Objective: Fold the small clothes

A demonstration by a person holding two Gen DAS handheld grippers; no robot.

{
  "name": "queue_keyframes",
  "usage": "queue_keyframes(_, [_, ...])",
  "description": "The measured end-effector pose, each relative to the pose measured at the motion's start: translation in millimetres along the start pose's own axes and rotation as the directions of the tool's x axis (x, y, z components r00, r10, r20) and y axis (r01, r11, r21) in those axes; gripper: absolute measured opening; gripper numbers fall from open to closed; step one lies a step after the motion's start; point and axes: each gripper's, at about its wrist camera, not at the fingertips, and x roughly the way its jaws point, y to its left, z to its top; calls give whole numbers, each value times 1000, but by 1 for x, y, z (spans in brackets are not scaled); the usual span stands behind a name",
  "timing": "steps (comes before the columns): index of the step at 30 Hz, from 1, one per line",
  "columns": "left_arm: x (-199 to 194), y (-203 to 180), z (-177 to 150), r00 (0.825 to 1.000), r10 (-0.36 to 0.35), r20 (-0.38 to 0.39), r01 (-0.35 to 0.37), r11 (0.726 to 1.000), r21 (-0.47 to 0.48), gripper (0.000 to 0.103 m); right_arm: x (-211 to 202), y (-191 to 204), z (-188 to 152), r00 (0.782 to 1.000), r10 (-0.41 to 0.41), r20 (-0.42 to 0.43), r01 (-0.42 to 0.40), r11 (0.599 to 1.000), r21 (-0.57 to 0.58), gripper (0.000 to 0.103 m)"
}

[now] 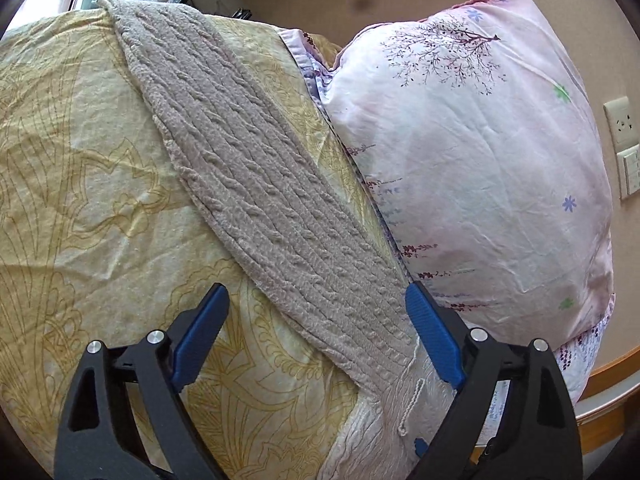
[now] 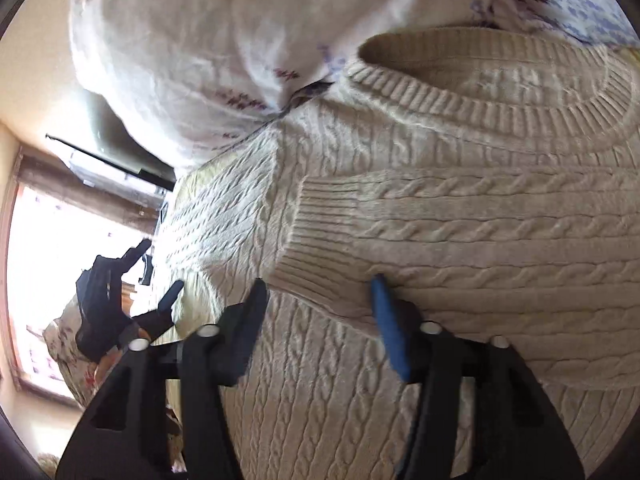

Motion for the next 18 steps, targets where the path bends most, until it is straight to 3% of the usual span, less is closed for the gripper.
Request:
queue_keyframes(5, [0,15,18,999,-37,21,39,993,-108,87,-3,13,-11,997,59,-39,-59,998,-19,77])
queue_keyframes(11, [4,30,43,997,-46,56,57,975,-214,73,-7,2,-20,998,62,-11,-62,997,38,78])
queue_keyframes(14, [6,42,52,995,-69,74,87,956,-279,61,-17,-8,-23,998,62,14,-63,995,75,78])
queue_keyframes(17, [14,55,55,991,-116,71,134,921,-365,31,-31,-19,-28,997,56,44,-60,992,108,78])
queue_keyframes(18, [17,56,53,986,-150,68,165,903,-398,9,-38,-24,-30,997,54,56,-60,991,119,79])
